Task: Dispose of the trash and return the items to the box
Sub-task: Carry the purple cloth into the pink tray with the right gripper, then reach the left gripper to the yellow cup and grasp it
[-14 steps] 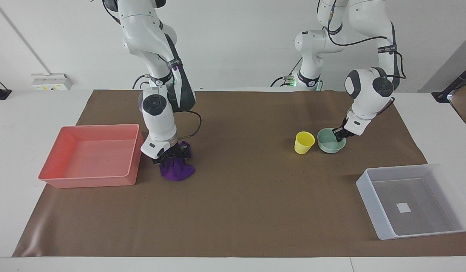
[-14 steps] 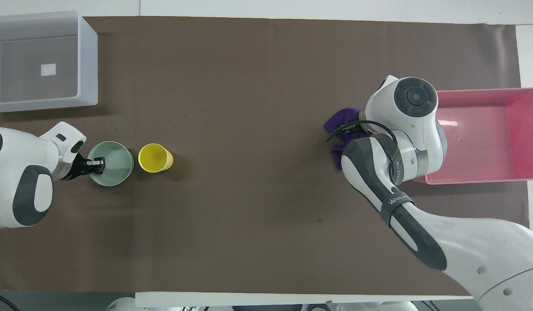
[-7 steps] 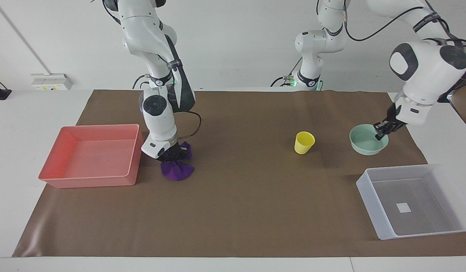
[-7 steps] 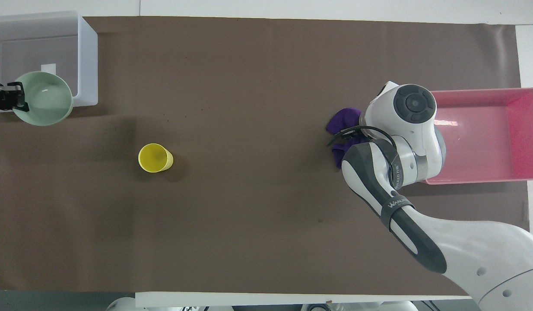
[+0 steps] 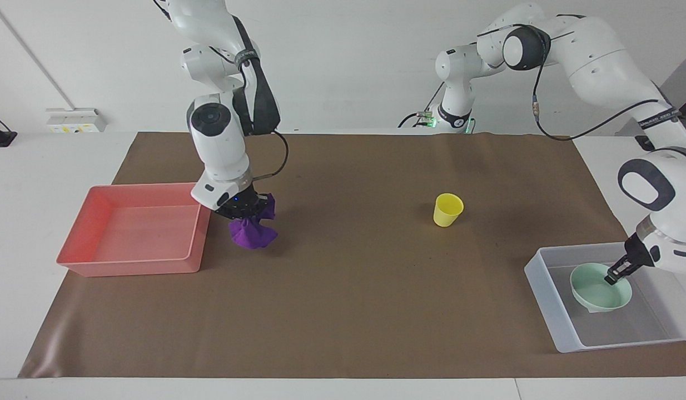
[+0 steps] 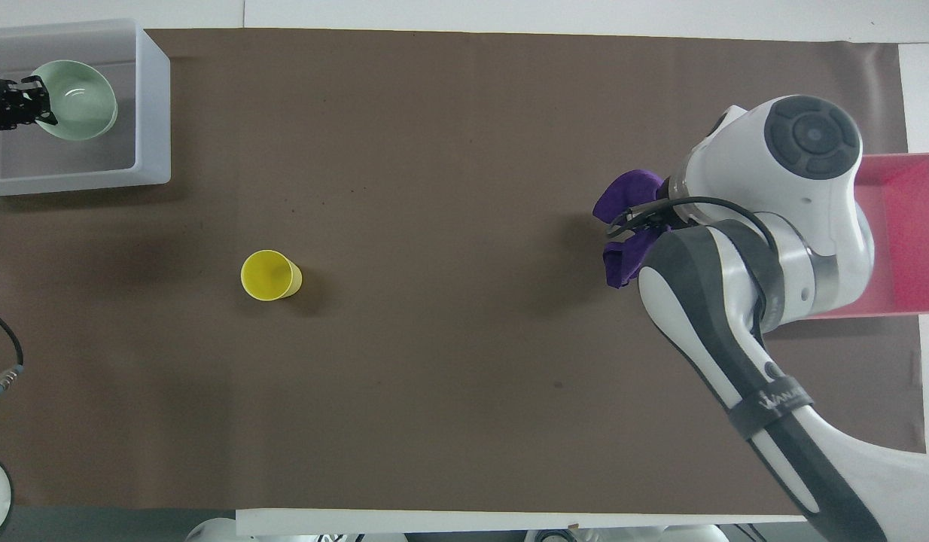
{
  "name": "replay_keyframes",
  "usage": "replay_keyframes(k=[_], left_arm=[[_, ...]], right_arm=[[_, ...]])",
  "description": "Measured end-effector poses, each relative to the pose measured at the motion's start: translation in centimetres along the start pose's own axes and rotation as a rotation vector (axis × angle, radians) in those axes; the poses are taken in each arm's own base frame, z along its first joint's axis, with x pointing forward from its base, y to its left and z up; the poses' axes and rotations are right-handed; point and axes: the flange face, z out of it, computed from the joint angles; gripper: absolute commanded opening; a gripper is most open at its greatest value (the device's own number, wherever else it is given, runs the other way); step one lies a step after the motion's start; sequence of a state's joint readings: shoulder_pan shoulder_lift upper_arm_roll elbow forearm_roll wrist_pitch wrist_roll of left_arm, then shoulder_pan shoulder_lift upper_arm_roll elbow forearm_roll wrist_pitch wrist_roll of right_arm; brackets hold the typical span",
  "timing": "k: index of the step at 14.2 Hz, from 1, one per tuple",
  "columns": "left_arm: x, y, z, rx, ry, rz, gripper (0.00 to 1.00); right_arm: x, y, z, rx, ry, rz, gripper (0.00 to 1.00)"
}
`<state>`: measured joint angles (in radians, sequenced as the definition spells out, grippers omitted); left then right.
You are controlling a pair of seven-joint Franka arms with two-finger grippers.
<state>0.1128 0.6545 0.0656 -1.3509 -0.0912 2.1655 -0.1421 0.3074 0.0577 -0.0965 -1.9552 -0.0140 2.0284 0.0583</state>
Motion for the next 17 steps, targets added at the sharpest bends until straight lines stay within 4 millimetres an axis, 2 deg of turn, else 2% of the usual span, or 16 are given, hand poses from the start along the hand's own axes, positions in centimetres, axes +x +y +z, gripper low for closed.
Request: replay_keyframes(k=[1, 2, 3, 6, 9, 10, 11, 13, 15, 16, 17], left_arm=[[-0.1, 0.1, 0.8, -0.006, 0.006, -0.003, 0.10], [-0.2, 0.1, 1.2, -0.007, 0.007, -0.004, 0.60], [-0.2, 0.1, 1.4, -0.007, 0.010, 0.000, 1.00], [-0.4, 0.4, 1.9, -0.012, 0.035, 0.011, 1.00], [-0.4, 0.7, 1.0, -0.005, 0.029, 0.026, 1.00], [-0.4, 0.8, -0.5, 0.004, 0.020, 0.036, 1.00], [-0.4, 1.2, -3.0, 0.013, 0.022, 0.054, 1.00], [-1.9, 3.2, -9.2, 0.019, -0.014, 0.096, 1.00], [-6.5, 6.3, -14.7, 0.030, -0.146, 0.156, 1.00], [-9.5, 8.0, -16.4, 0.035, -0.203, 0.193, 1.00], [-12.6, 9.6, -16.9, 0.039, -0.243, 0.232, 1.00]], right_arm=[[-0.6, 1.3, -1.7, 0.002, -0.001, 0.005, 0.01], [-1.4, 2.9, -2.9, 0.004, -0.015, -0.003, 0.01], [-2.1, 4.7, -3.7, 0.007, -0.027, -0.011, 0.01], [-3.9, 11.8, -4.4, 0.018, -0.063, -0.039, 0.01], [-6.1, 19.0, -2.5, 0.028, -0.077, -0.060, 0.01], [-6.6, 20.7, -1.8, 0.022, -0.065, -0.084, 0.01], [-6.8, 21.9, -0.8, 0.012, -0.048, -0.108, 0.01], [-7.1, 23.9, 1.9, 0.000, -0.027, -0.110, 0.02], [-6.8, 24.9, 5.2, -0.013, -0.010, -0.103, 0.04], [-6.6, 24.9, 6.8, -0.018, -0.005, -0.104, 0.08], [-6.4, 24.8, 7.9, -0.021, -0.003, -0.107, 0.11]])
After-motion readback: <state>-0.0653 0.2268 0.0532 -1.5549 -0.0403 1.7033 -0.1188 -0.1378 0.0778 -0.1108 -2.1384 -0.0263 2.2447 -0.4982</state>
